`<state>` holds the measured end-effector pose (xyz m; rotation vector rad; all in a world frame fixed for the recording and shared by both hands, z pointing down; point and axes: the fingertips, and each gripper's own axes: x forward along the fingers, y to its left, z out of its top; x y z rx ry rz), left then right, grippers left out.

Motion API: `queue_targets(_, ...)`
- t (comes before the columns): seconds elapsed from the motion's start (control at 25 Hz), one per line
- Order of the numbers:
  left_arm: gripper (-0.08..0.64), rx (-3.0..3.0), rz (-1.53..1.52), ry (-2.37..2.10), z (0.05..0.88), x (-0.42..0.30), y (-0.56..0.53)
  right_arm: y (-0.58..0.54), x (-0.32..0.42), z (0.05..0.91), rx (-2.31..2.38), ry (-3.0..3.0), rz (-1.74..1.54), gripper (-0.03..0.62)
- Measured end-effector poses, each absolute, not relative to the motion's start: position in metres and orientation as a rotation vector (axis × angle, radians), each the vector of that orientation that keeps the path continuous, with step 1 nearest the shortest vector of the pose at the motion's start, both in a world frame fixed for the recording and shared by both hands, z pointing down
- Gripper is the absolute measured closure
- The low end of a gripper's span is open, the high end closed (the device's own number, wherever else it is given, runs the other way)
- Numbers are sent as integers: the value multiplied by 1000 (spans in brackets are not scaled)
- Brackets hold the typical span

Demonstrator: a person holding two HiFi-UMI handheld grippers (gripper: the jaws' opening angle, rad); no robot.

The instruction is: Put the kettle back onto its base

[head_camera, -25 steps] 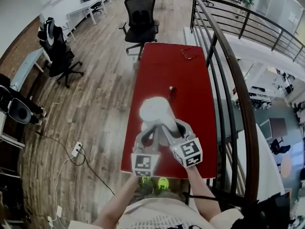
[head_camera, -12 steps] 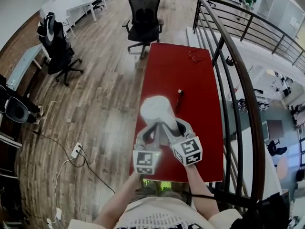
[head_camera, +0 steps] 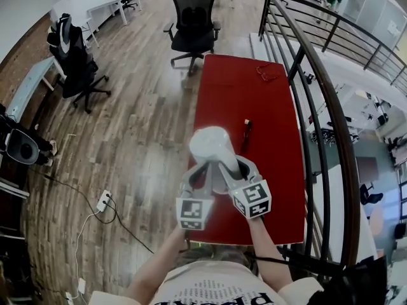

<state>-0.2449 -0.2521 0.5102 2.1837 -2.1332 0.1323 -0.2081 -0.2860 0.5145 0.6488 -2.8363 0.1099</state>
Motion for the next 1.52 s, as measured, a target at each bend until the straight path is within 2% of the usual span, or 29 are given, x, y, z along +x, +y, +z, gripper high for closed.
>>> queue_targets(0.84, 554, 2096, 176, -2105, 544, -250, -262, -294, -221, 543, 606, -2861, 185, 457)
queue_targets(1.52, 554, 2157, 210, -2025, 553, -218, -255, -281, -176, 569, 600, -2828, 206, 457)
